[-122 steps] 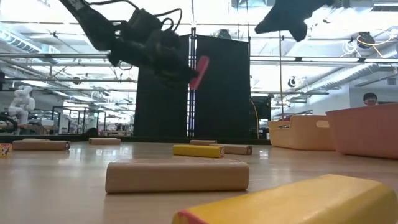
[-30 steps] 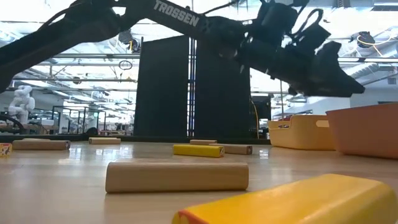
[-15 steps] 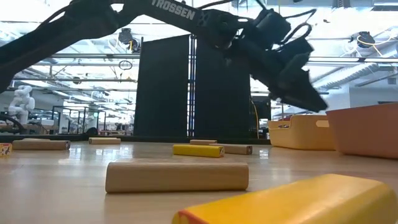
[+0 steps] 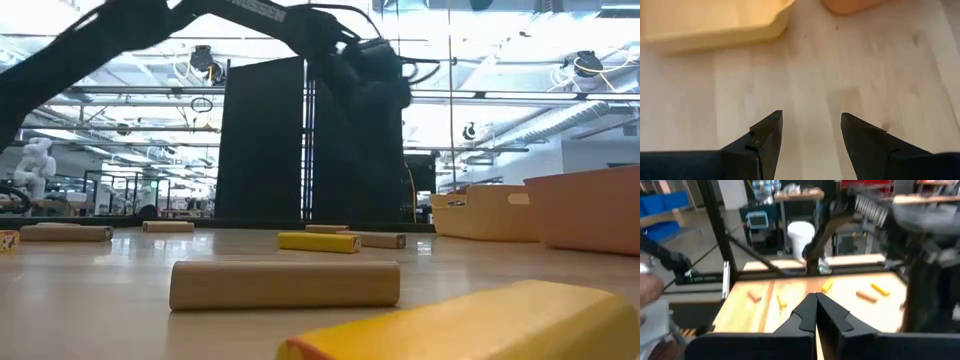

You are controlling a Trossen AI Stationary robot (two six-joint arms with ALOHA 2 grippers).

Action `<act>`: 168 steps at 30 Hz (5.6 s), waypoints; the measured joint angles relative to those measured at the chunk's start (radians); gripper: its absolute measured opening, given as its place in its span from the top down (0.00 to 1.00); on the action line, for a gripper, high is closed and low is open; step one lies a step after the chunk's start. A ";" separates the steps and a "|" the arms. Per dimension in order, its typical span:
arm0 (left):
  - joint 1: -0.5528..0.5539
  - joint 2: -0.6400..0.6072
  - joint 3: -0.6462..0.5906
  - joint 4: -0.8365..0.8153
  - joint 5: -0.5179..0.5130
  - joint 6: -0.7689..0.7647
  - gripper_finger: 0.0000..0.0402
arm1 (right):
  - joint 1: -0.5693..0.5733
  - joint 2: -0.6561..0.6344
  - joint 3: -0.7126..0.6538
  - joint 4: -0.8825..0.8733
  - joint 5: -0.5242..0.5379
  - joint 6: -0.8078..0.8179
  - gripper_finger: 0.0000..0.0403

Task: Sort blocks
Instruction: Put the brown block into the blue bin

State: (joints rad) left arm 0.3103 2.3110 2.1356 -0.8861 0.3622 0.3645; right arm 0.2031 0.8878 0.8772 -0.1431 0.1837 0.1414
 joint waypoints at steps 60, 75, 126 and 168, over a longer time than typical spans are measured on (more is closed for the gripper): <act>0.257 -0.201 -0.639 0.120 -0.147 0.324 0.51 | 0.074 0.312 0.000 0.019 0.076 0.089 1.00; 0.278 -0.340 -0.672 0.045 -0.209 0.273 0.51 | 0.079 0.312 0.000 0.003 0.072 0.056 1.00; 0.281 -0.356 -0.832 0.303 -0.214 0.405 0.51 | 0.112 0.312 0.000 -0.010 0.073 0.018 1.00; 0.283 -0.472 -0.827 0.285 0.101 0.345 0.80 | -0.024 0.317 0.000 -0.083 0.191 0.061 0.85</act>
State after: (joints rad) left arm 0.5938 1.8392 1.3083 -0.6014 0.4636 0.7090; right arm 0.1791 1.2045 0.8768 -0.2263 0.3748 0.2025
